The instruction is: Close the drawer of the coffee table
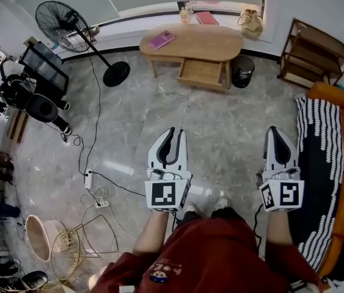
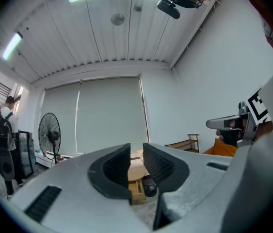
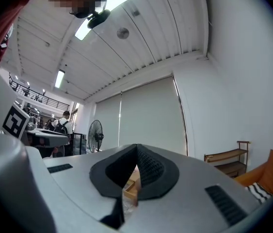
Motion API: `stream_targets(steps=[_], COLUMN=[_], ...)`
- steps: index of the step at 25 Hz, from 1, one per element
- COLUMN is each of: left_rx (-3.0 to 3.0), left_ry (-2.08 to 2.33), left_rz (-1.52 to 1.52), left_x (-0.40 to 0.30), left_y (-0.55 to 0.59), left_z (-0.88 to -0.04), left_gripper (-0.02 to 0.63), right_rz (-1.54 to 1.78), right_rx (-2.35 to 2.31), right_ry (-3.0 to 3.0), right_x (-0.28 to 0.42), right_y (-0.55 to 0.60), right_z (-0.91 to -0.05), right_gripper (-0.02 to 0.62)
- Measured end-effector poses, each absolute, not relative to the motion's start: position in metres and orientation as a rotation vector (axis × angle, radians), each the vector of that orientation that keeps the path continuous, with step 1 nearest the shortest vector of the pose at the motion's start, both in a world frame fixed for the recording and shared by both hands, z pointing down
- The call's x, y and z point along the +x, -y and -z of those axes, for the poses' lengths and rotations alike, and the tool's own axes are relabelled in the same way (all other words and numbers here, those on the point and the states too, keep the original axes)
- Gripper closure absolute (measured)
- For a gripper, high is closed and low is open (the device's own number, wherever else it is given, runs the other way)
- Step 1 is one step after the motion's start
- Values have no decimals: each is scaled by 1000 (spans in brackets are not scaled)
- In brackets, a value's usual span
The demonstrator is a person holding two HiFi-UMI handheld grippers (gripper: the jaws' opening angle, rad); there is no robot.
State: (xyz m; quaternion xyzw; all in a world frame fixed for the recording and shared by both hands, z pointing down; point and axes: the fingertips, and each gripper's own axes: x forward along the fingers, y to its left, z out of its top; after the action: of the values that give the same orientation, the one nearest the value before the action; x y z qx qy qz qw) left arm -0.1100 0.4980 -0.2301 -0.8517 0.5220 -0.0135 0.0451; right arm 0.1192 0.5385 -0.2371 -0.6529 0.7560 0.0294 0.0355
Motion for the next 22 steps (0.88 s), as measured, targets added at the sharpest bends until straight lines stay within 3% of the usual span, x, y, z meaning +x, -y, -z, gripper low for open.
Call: stream_targets(steps=[7,22], left_rx=[-2649,-2640], left_ry=[-1612,-1600], left_rz=[69,123], left_x=[-72,-44], left_y=[-499,-465], left_z=[217,196], left_gripper=[385,377], right_rz=[-73,0], right_rx=[-1986,-2016], right_ry=[-2328,-2330], right_x=[153,185], right_y=[-538,-503], right_z=[227,202], right_gripper=[598,598])
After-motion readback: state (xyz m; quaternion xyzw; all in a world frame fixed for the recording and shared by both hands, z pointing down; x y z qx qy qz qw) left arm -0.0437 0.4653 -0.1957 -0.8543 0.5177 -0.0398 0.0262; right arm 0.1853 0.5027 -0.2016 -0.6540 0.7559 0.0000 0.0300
